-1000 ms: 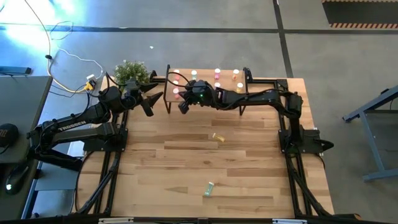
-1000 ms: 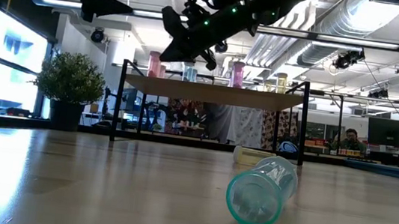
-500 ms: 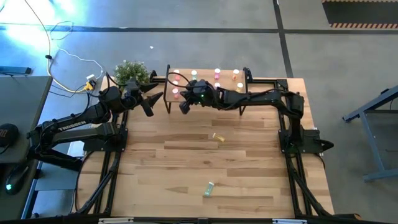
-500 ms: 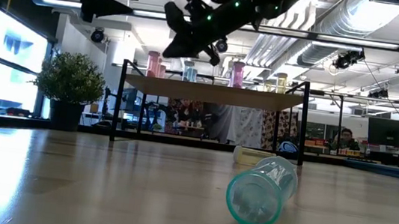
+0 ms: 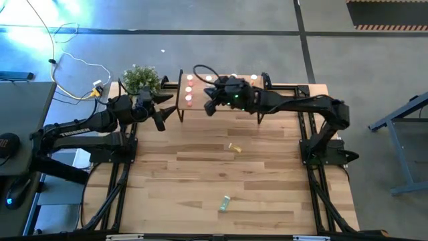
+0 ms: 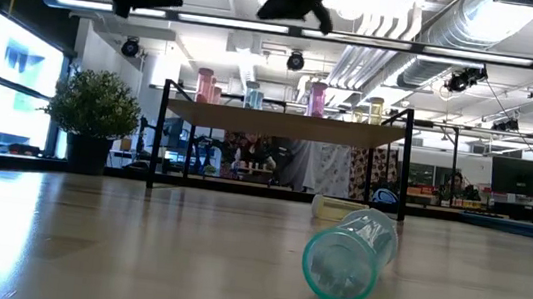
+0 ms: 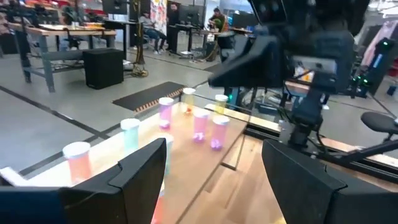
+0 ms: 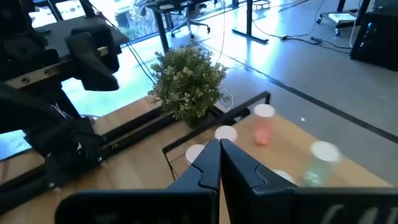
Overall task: Pick and place medicine bottles onto shelf by color
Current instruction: Put the blue pill bottle on the shelf aligned with the other blue pill bottles
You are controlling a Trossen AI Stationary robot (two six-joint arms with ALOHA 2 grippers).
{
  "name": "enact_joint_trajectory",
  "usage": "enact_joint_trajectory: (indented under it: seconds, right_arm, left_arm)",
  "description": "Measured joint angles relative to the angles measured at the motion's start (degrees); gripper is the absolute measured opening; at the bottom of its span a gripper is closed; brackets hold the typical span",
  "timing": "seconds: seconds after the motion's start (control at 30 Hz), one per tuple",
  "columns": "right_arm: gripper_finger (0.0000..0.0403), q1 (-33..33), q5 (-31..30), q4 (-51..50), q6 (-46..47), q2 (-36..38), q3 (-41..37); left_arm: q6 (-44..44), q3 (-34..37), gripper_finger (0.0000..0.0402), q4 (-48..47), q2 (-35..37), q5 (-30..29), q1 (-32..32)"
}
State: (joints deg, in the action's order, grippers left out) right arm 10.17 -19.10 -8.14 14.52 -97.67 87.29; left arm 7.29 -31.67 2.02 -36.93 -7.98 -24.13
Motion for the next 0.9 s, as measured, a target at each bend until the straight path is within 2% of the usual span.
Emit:
enact_joint_trajectory:
  seconds: [0.1, 0.27, 0.47, 0.7, 0.9]
  right_arm:
    - [0.0000, -0.1, -0.9, -3.4, 0.0, 3.4, 0.0]
    - [0.0000, 0.0, -2.6, -9.9, 1.2, 8.7, 0.0]
    - [0.0000, 1.1, -2.9, -14.4, 2.0, 13.7, 0.0]
    - [0.0000, 2.6, -2.8, -21.3, 2.0, 17.9, 0.0]
    - [0.0000, 3.0, -2.7, -27.9, 2.0, 20.3, 0.0]
  left_arm:
    - [0.8, -3.3, 0.0257, -2.5, -1.9, -4.0, 3.8]
    - [6.9, -8.7, 0.0257, -8.8, -7.3, -11.8, 11.2]
    - [14.5, -15.1, 0.0257, -14.2, -15.6, -17.6, 20.2]
    - [19.5, -23.2, 0.0257, -19.5, -25.7, -26.5, 30.8]
    - [27.4, -30.8, 0.0257, -25.4, -34.0, -30.8, 37.7]
